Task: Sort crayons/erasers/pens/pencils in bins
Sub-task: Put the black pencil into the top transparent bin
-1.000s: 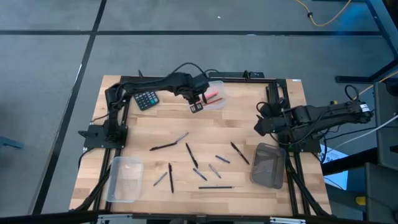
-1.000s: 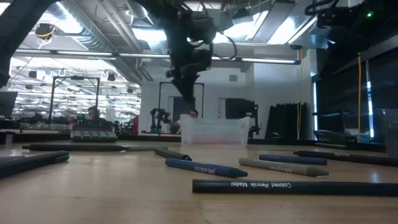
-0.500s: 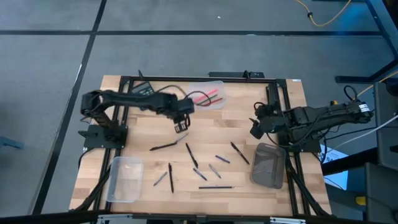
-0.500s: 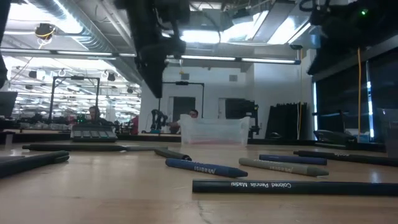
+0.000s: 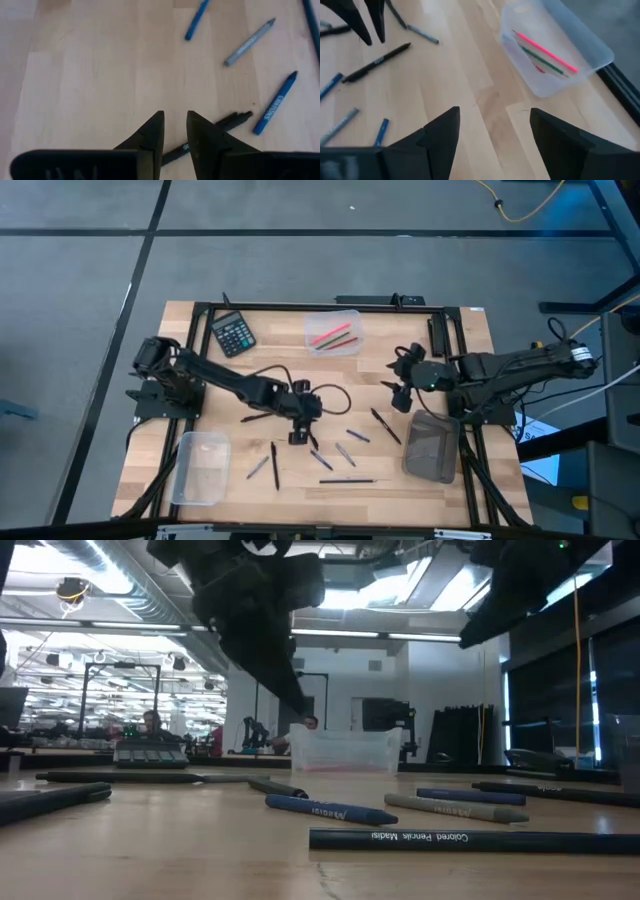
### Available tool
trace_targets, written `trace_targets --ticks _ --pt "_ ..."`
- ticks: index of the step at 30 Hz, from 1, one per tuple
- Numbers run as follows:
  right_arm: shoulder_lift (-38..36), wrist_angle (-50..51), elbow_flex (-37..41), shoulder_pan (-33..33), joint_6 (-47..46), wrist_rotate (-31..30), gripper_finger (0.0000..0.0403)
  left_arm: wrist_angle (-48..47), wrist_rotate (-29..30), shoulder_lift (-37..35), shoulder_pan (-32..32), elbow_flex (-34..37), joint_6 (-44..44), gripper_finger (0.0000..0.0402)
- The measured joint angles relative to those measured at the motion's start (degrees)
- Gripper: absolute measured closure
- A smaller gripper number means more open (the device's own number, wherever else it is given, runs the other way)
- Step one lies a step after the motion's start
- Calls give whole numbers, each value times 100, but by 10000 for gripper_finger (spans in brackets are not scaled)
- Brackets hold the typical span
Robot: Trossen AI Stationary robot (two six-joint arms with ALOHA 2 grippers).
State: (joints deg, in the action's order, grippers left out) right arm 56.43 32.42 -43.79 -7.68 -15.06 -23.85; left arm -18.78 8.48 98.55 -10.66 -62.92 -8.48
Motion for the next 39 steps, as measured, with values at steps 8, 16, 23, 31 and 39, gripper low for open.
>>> trace_targets --ticks 8,16,23,31,39 --pt "273 -519 0 188 1077 119 157 522 25 48 -132 -2 125 329" --pt "563 -500 0 189 1233 414 157 1932 -29 407 -500 -12 130 331" --pt "559 304 -2 30 602 403 157 2569 60 1459 -1220 -556 -248 332" --pt "545 811 -2 -592 168 402 157 1091 558 2678 -1744 -2367 -536 332" --pt "544 837 -2 -1005 134 233 157 210 724 3074 -1742 -3128 -1207 332"
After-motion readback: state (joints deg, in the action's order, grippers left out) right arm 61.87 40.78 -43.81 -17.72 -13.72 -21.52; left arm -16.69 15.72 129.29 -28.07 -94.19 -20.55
